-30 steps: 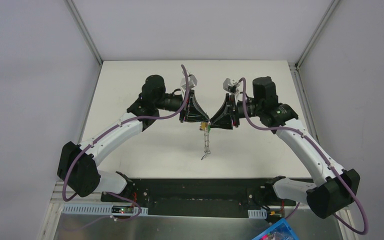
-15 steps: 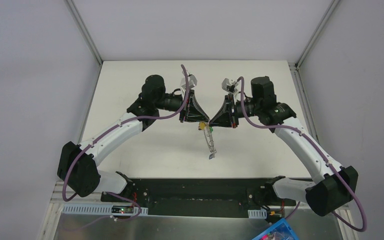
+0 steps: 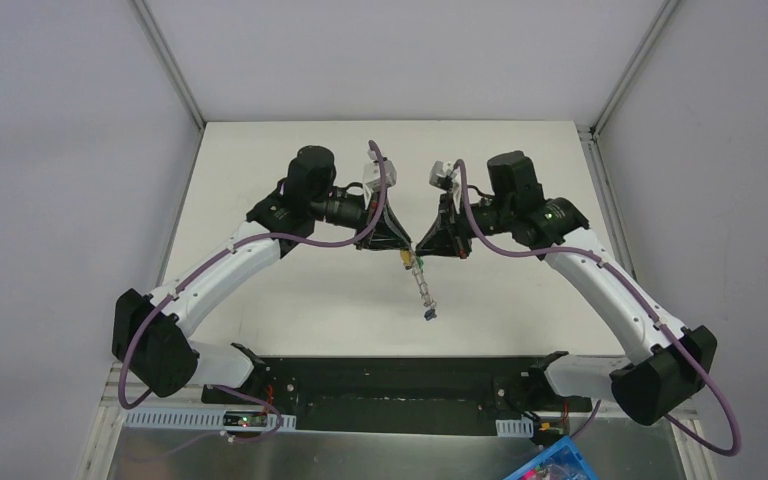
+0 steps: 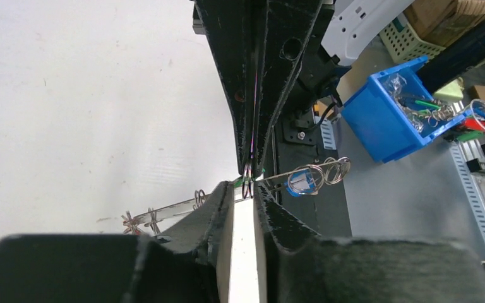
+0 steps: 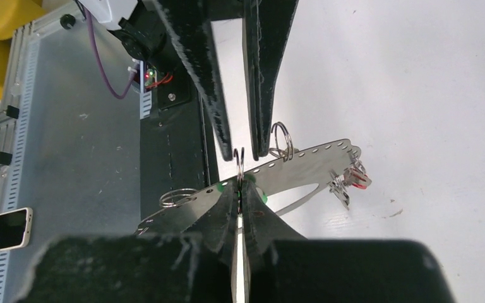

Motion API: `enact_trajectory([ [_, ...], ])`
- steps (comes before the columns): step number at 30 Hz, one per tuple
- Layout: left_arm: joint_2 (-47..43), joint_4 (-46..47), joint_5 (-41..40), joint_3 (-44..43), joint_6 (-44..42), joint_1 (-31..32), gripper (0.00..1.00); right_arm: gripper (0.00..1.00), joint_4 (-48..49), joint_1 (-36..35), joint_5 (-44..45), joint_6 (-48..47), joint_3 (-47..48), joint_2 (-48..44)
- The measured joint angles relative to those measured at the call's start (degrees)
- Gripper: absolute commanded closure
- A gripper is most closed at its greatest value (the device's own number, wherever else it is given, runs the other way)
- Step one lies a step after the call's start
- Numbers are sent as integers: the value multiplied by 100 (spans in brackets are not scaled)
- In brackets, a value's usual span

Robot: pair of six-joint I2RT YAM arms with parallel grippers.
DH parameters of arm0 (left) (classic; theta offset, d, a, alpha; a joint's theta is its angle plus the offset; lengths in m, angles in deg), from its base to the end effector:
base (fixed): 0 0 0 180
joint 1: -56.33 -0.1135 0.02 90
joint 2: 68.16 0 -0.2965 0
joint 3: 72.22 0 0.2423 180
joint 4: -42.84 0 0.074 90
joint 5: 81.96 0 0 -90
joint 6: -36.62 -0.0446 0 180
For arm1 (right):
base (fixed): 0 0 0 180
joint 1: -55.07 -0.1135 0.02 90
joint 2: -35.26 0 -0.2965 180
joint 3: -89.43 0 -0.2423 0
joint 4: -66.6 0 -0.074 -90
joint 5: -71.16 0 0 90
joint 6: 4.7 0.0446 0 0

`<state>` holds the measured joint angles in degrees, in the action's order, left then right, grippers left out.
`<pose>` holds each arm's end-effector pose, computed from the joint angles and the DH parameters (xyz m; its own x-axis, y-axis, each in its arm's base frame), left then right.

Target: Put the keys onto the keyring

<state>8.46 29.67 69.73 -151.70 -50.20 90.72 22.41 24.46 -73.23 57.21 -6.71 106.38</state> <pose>0.2147 -0.1945 0.3970 -0.2020 0.1064 -0.9736 0.9729 -0.0921 -0.2119 0.1930 0.1563 0.3953 0.0245 -0.3041 -0.9523 -0.9996 0.0054 -0.0275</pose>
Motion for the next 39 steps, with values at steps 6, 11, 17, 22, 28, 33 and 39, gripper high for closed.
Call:
enact_trajectory([
  [6, -127, -940, -133, -201, -811, 2, 69, 100, -396, -297, 348, -195, 168, 234],
  [11, -140, -1244, -240, -212, -1123, 31, 66, 100, -518, -356, 407, -216, 219, 450],
  [17, -129, -1464, -350, -232, -1377, 168, 65, 100, -529, -356, 393, -210, 282, 490],
  [22, -61, -1475, -378, -321, -1460, 205, 65, 100, -525, -356, 365, -203, 284, 492],
  [28, 44, -1478, -389, -398, -1469, 280, 71, 100, -516, -356, 295, -197, 284, 492],
  [33, 96, -1484, -387, -400, -1478, 282, 85, 100, -514, -356, 295, -197, 284, 492],
  [39, 105, -1539, -407, -404, -1530, 278, 100, 100, -516, -356, 291, -192, 284, 492],
])
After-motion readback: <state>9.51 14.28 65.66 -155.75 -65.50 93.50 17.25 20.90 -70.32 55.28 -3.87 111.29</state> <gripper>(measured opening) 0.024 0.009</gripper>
